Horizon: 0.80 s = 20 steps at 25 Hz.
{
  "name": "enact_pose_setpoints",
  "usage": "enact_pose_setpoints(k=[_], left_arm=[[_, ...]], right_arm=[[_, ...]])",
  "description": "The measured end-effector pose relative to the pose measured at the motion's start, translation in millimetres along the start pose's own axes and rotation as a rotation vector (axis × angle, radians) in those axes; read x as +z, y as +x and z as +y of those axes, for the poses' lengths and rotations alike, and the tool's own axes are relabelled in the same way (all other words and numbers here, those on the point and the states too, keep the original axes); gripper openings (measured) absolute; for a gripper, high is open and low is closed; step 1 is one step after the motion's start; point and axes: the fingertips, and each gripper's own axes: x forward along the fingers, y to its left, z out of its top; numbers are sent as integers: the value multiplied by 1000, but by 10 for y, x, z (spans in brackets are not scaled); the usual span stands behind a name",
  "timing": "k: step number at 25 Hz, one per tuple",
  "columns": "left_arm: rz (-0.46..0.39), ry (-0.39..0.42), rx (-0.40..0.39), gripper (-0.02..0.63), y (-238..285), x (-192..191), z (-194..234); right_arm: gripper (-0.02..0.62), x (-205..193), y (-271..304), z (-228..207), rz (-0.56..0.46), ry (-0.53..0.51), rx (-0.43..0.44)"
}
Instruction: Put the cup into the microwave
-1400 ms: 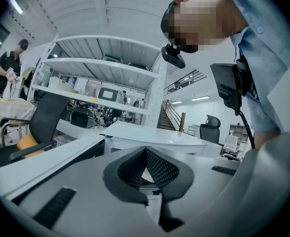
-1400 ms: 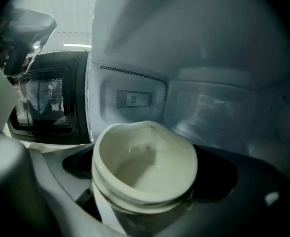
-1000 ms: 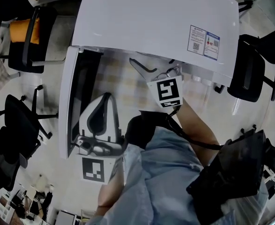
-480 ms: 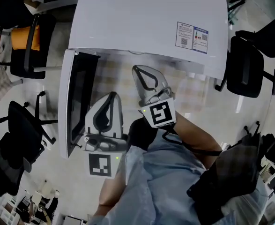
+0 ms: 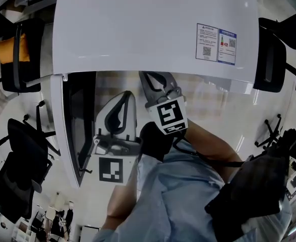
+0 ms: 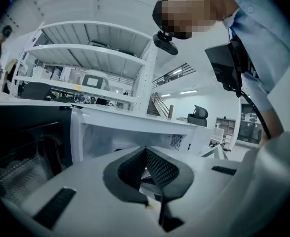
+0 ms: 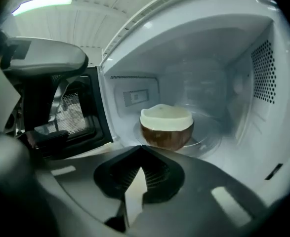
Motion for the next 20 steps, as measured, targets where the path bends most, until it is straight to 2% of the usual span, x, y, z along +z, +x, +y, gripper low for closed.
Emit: enact_pose_setpoints(k=[6, 20], left_arm=[[3, -41, 17, 5, 99, 15, 191], [-4, -42, 26, 5, 186, 126, 344]], right_arm=[[0, 127, 182, -113, -11, 71, -2], [2, 311, 425, -271, -32, 36, -13]])
